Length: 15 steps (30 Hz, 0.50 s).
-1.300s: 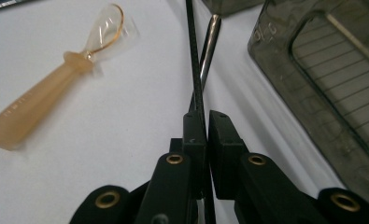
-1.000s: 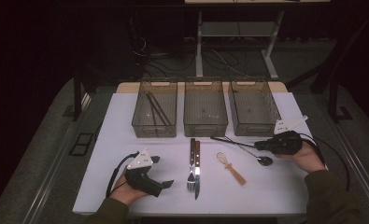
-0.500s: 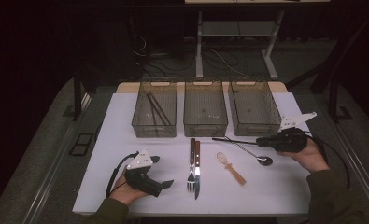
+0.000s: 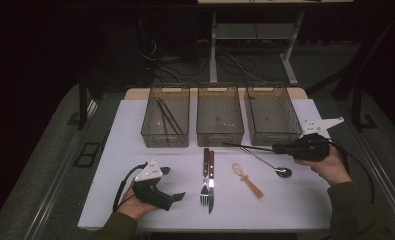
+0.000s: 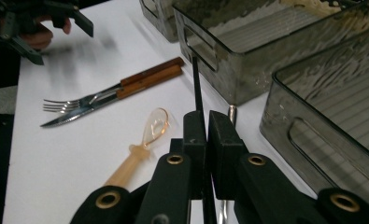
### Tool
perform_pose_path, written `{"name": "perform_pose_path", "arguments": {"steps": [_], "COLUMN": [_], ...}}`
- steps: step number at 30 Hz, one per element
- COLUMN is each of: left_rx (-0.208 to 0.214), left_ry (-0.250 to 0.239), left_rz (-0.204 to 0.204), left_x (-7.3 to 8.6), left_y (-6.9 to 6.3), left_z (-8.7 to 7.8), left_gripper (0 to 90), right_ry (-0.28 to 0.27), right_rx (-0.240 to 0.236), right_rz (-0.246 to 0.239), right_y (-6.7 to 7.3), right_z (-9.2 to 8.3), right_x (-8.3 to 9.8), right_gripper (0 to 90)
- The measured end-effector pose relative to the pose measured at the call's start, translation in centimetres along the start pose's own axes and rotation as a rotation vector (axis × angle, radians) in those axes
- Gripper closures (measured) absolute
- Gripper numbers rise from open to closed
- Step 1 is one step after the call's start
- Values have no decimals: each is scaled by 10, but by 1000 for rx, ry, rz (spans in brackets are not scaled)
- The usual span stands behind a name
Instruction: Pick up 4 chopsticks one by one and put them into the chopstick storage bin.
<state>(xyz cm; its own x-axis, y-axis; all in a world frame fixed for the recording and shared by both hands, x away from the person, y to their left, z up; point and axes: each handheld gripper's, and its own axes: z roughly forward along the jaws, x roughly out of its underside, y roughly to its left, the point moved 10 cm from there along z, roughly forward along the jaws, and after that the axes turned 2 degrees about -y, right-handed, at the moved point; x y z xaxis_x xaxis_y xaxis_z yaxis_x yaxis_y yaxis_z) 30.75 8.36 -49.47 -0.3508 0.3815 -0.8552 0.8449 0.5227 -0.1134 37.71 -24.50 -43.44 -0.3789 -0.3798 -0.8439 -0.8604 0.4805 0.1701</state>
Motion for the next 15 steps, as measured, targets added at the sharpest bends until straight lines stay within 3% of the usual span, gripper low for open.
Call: {"name": "perform_pose_path", "arguments": {"steps": [15], "left_rx": [-5], "left_ry": [0], "left_rz": [-13], "left_x": [2], "left_y": [4], "left_z": [1], "left_gripper": [0], "right_ry": [-73], "right_rx": [-14], "right_rz": [17], "right_y": [15], "right_z": [7], "right_x": [-26], "right_gripper": [860]}}
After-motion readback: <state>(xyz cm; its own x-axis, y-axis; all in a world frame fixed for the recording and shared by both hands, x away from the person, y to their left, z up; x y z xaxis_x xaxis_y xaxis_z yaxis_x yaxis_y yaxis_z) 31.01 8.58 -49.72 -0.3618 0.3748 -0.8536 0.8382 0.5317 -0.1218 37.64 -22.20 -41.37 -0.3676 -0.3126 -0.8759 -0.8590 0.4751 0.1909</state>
